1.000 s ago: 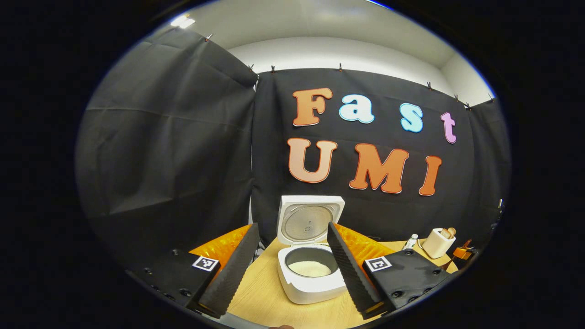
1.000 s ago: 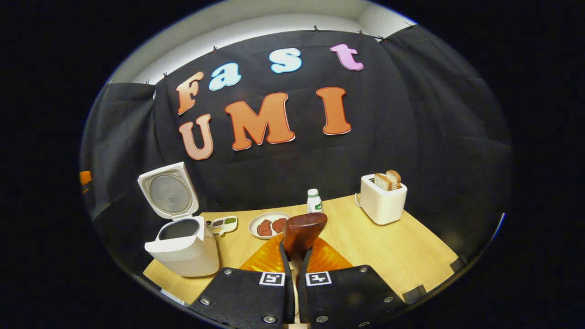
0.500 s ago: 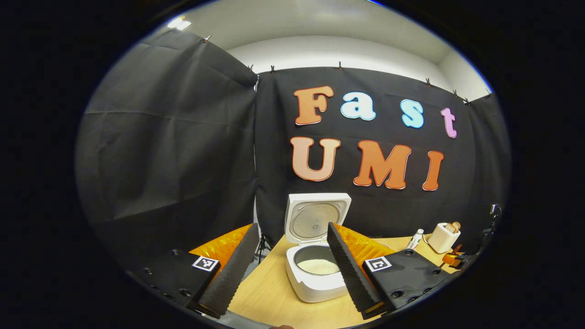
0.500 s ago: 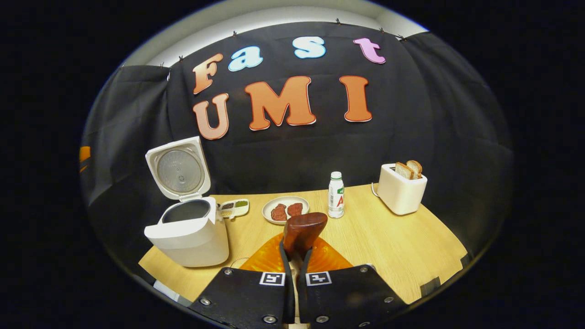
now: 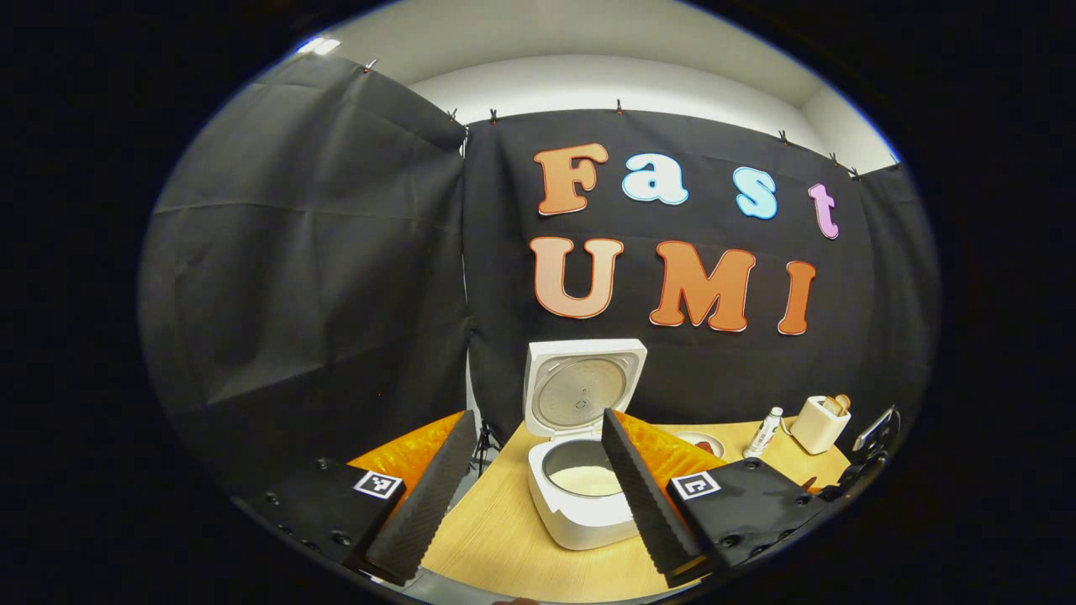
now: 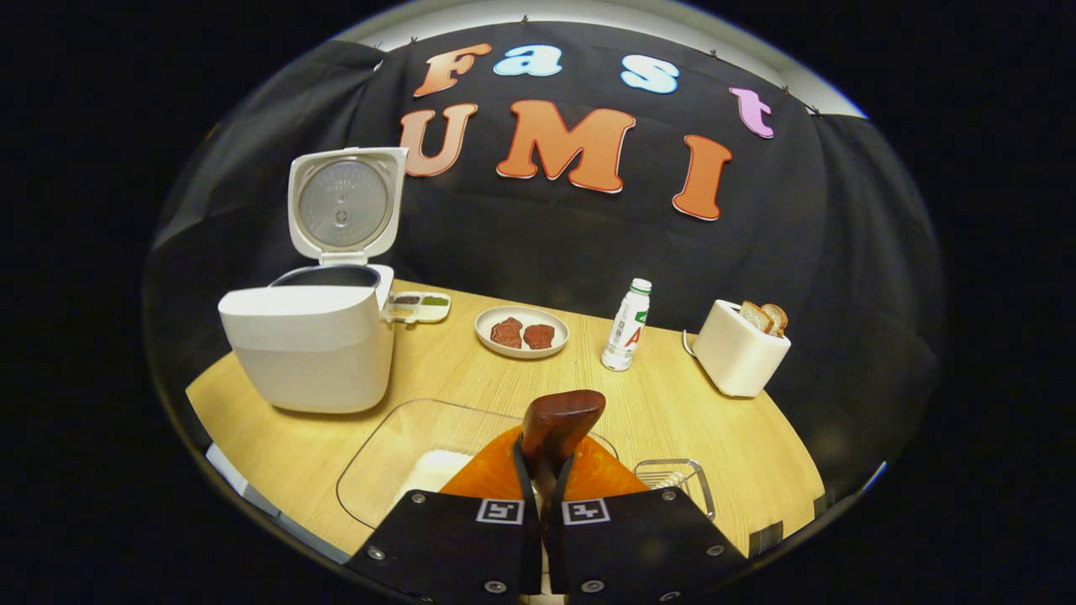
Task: Close the left gripper, press the button to open the rice cooker; take a wooden spoon from the chopstick holder with the right hand, scoop a spoonful of rice and pour it into the rice cooker, then put the wooden spoon back into the chopstick holder.
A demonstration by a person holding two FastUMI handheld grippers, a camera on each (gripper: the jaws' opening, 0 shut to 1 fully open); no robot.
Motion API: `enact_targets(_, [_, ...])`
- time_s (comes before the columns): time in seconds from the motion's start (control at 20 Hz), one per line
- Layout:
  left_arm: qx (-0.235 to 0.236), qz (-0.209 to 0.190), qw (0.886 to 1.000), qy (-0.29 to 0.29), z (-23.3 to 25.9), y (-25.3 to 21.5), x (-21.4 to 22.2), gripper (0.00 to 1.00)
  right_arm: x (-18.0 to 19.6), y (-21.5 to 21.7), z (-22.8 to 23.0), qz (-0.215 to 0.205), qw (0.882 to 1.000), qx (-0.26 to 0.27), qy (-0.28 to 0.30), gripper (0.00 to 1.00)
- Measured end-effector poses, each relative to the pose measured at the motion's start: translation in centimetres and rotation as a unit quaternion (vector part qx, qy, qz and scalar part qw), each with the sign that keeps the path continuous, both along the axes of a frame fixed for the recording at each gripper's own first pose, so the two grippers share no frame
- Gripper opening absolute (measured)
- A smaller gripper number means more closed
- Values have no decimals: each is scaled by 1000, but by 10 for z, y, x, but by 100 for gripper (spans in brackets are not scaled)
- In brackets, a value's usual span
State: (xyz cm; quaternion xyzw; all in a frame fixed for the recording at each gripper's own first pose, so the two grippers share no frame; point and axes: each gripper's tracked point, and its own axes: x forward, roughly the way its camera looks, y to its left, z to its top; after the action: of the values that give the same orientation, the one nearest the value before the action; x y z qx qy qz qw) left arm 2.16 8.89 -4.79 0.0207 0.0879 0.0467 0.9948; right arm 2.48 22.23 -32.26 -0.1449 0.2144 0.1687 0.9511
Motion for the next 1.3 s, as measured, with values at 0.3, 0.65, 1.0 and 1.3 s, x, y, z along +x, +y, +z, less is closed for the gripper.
enact_targets(0.3, [7, 3, 1000, 10, -9, 4, 1, 100, 3, -12, -9, -58, 997, 56, 19, 2])
enact_targets(0.65, [-5, 4, 1000, 20, -15, 6, -1, 100, -5, 17, -11, -80, 975, 194, 77, 2])
enact_targets(1.0, [0, -3, 1000, 21, -15, 2, 2, 100, -1, 35, -27, -121, 928, 317, 154, 2])
enact_targets(1.3, [-12, -8, 1000, 24, -20, -4, 6, 100, -4, 20, -42, -199, 858, 410, 236, 2])
